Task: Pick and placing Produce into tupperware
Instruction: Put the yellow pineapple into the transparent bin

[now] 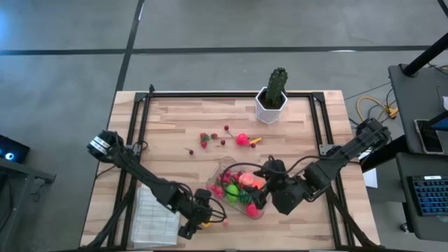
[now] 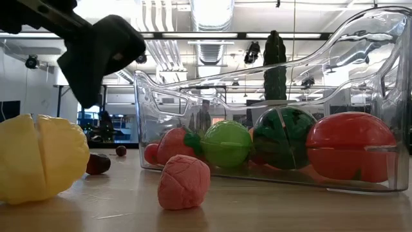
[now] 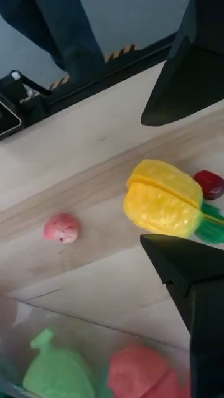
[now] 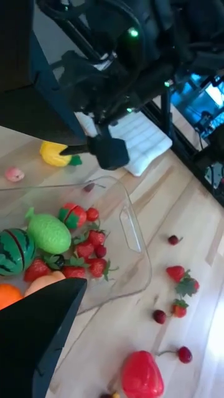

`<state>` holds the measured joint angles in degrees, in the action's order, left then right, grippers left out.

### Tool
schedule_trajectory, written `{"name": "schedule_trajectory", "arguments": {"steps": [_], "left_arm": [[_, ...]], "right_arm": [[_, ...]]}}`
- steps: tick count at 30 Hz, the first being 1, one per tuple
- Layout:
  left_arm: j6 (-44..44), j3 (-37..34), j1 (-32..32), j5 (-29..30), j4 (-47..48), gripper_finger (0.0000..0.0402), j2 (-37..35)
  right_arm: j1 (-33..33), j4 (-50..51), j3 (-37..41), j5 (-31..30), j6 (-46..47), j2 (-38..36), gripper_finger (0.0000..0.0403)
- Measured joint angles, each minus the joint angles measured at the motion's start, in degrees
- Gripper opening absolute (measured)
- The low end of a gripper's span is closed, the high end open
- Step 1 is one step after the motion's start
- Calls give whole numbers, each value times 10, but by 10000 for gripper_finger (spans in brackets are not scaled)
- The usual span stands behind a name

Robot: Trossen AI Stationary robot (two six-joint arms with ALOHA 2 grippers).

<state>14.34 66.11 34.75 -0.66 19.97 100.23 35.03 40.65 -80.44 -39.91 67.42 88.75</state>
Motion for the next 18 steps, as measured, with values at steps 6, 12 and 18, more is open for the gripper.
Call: {"name": "schedule_trajectory", "arguments": {"steps": [6, 12, 18], "left_arm": [[-17, 0, 3, 28, -10, 283, 6], [-17, 0, 5, 30, -10, 283, 9], [-28, 0, 22, 45, -10, 283, 10]], "right_arm": [[0, 24, 1, -8, 0, -16, 357], [0, 38, 1, -8, -4, -18, 357], [0, 49, 2, -8, -2, -18, 356]]}}
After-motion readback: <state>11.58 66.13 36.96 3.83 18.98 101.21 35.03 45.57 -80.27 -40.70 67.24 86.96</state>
